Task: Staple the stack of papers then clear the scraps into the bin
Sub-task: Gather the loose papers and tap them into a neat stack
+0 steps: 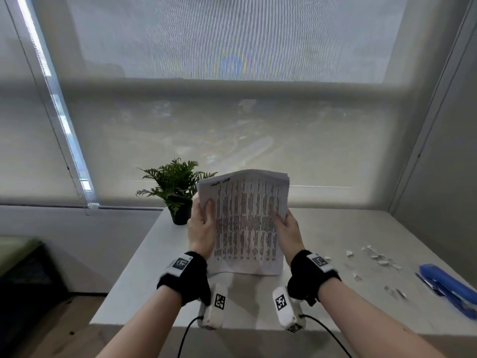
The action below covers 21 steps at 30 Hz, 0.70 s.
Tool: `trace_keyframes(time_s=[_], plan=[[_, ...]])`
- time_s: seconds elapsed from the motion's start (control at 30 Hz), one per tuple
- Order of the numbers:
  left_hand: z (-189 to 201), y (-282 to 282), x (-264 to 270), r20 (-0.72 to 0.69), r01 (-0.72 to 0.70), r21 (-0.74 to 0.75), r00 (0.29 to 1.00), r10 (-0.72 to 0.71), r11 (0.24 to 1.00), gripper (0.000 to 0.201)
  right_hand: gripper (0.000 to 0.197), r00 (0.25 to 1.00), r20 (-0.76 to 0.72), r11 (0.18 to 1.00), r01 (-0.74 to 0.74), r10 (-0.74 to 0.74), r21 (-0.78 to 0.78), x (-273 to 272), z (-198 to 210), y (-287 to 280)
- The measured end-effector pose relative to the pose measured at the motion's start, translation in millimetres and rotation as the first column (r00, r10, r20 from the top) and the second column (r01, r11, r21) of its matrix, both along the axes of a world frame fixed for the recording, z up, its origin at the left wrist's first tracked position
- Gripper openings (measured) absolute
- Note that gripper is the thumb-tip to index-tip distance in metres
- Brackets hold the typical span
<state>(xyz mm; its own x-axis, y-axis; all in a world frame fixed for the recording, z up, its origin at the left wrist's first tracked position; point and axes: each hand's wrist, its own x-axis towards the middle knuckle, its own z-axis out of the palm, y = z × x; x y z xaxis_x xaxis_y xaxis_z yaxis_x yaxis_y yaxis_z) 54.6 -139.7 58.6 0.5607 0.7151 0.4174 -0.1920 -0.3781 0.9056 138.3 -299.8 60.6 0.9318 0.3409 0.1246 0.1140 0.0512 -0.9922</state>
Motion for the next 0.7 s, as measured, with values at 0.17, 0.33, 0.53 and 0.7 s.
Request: trace_keyframes(time_s=[0.17,0.33,0.53,0.7], plan=[[9,9,17,-0.015,0.003,-0.123,1.0,-0.005,0.992,0.023,0.017,0.998,0.045,0.988,0.046,-0.039,-0.149,21,25,-15],[-13,1,40,-0.245,0.151,-0.334,0.939,-0.24,0.931,0.027,0.024,0.999,-0.037,0.969,-0.008,-0.001,-0.248,28,19,-50],[-38,-7,63,-0.371,0.135,-0.436,0.874,-0.314,0.89,0.041,0.033,0.94,-0.341,0.946,-0.113,0.003,-0.305,42,-40,-73],[-51,-10,71,-0.463,0.151,-0.337,0.833,-0.303,0.929,0.026,0.09,0.898,-0.44,0.939,-0.137,-0.016,-0.314,96,-92,-66]])
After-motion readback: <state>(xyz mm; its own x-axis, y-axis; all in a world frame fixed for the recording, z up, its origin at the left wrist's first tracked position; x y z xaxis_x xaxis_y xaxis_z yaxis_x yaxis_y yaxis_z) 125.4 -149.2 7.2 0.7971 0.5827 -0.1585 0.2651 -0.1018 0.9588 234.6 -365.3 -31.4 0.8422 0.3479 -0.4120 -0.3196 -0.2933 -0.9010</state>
